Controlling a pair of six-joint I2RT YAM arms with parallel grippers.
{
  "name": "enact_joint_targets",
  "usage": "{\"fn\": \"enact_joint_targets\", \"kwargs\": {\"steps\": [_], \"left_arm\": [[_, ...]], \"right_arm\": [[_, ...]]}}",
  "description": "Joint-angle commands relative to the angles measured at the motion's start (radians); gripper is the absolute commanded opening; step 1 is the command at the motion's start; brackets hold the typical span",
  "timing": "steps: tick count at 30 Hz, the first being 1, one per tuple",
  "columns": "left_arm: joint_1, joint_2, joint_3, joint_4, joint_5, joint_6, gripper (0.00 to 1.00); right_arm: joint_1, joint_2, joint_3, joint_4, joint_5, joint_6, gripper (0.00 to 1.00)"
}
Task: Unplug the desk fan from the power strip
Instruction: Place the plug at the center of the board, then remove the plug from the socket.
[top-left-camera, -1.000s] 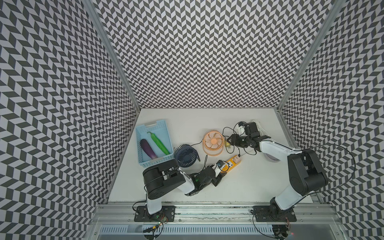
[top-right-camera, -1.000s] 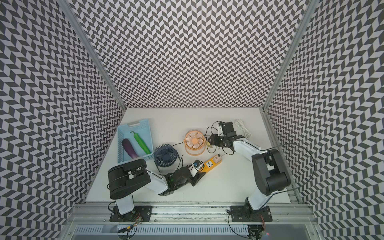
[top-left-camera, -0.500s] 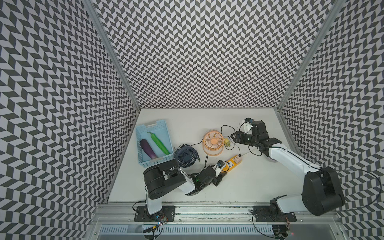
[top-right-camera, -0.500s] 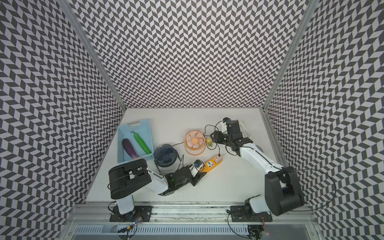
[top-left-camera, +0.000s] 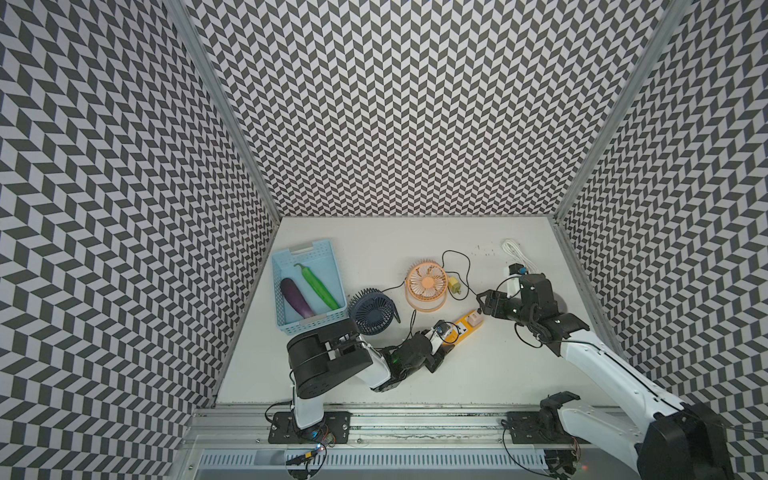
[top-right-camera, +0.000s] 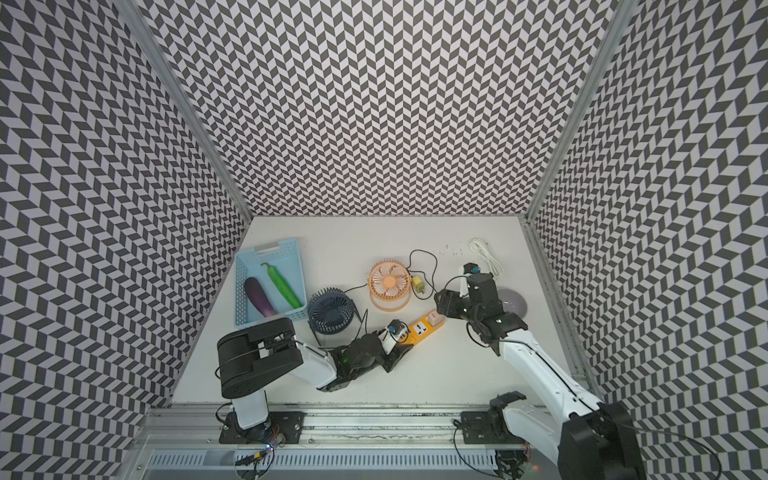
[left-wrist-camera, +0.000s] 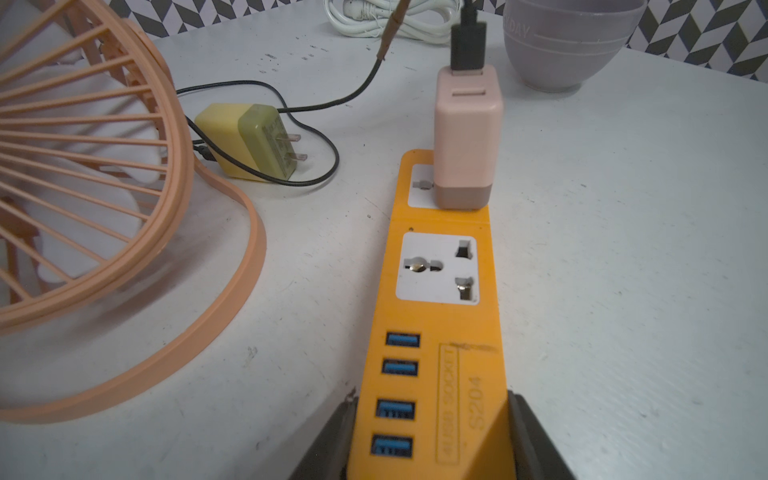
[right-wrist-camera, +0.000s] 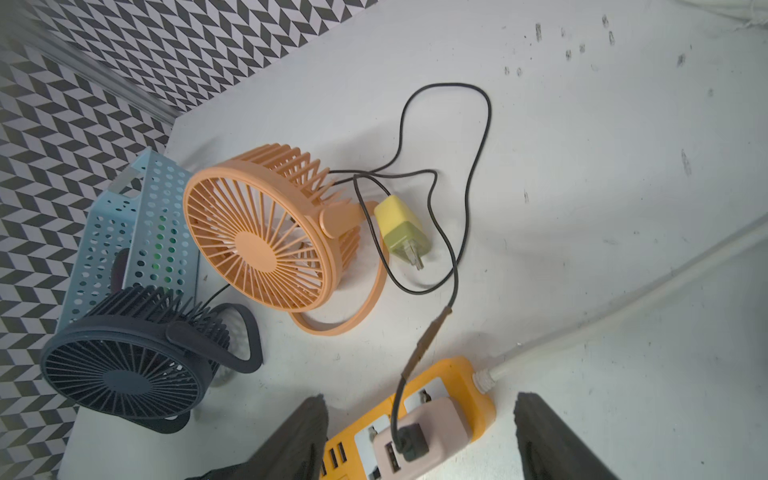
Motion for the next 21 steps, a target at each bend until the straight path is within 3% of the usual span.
{"fn": "enact_joint_targets", "kwargs": {"steps": [1,8,21], "left_arm": [[-0.009,0.035,-0.003,-0.105,0.018,0.003,0.32],[-0.009,0.031,-0.004,-0.112,0.019,0.003,0.32],[-0.009,0.028,-0.006,-0.116,0.019,0.014,0.32]], "right_arm": [[0.035,-0.02,-0.024,0.043,0.022,0.001,0.74],[0.161,0.059,-0.026,0.081,0.128,0.0,0.69],[0.253,0.144,-0.013,0.088,0.246,-0.048,0.66]]}}
